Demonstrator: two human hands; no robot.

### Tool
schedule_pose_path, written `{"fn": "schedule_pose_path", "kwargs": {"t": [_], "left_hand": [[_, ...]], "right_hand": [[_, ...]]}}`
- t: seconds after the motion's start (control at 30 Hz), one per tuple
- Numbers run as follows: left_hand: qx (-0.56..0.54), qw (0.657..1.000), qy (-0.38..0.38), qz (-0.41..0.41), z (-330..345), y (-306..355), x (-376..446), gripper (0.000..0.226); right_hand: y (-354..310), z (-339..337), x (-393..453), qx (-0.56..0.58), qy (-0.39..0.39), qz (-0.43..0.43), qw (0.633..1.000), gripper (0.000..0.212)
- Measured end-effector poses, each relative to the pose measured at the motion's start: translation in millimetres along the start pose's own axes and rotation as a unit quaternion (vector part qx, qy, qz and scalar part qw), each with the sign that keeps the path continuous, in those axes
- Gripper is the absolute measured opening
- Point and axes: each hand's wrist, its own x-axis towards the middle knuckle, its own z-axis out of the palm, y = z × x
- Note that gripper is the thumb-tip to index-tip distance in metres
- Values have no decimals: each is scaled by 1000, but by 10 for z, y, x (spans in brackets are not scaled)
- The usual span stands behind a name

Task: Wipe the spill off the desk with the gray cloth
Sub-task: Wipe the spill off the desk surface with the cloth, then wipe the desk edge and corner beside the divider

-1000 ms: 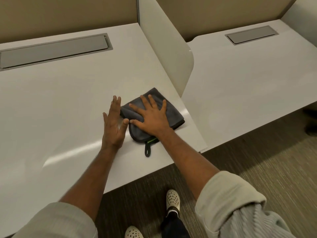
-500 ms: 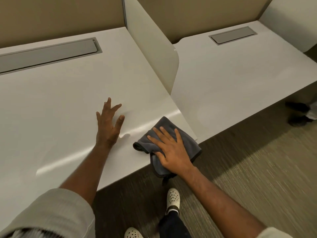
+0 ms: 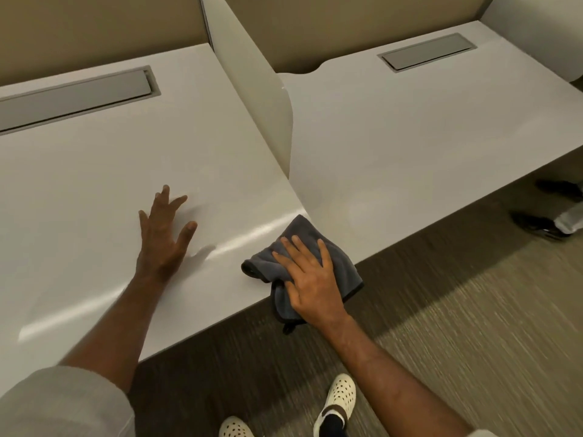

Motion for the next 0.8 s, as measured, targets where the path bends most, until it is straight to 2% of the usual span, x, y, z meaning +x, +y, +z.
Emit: {"fn": "schedule_pose_path", "kwargs": {"t": [0.13, 0.2, 0.23, 0.33, 0.4, 0.47, 0.53, 0.67, 0.73, 0.77, 0.8], "left_hand": [[81, 996, -34, -12, 22, 58, 3, 74], [128, 991, -45, -20, 46, 97, 4, 74], [151, 987, -43, -25, 62, 136, 10, 73], [200, 979, 9, -26, 184, 391, 45, 67], [185, 982, 34, -20, 365, 682, 79, 62], [168, 985, 27, -20, 621, 997, 101, 61], [177, 984, 2, -21, 883, 1260, 125, 65], [179, 980, -56, -61, 1174, 1502, 237, 71], [191, 976, -71, -74, 1225, 1502, 245, 69], [207, 973, -71, -72, 1244, 1493, 230, 68], [220, 971, -68, -69, 1259, 1486, 217, 67]], "right_hand": [[125, -41, -22, 110, 64, 2, 992, 51], [222, -121, -28, 229, 92, 22, 969, 55], [295, -171, -35, 305, 101, 40, 946, 56], [563, -278, -105, 491, 116, 154, 849, 50], [722, -318, -145, 537, 117, 271, 790, 49], [870, -315, -156, 575, 105, 354, 730, 49], [987, -304, -104, 629, 94, 404, 657, 47], [1161, -247, 24, 724, 68, 466, 504, 56], [1236, -186, 56, 757, 51, 495, 424, 42], [1273, -154, 66, 762, 53, 503, 404, 37], [1315, -97, 74, 765, 62, 504, 396, 43]]}}
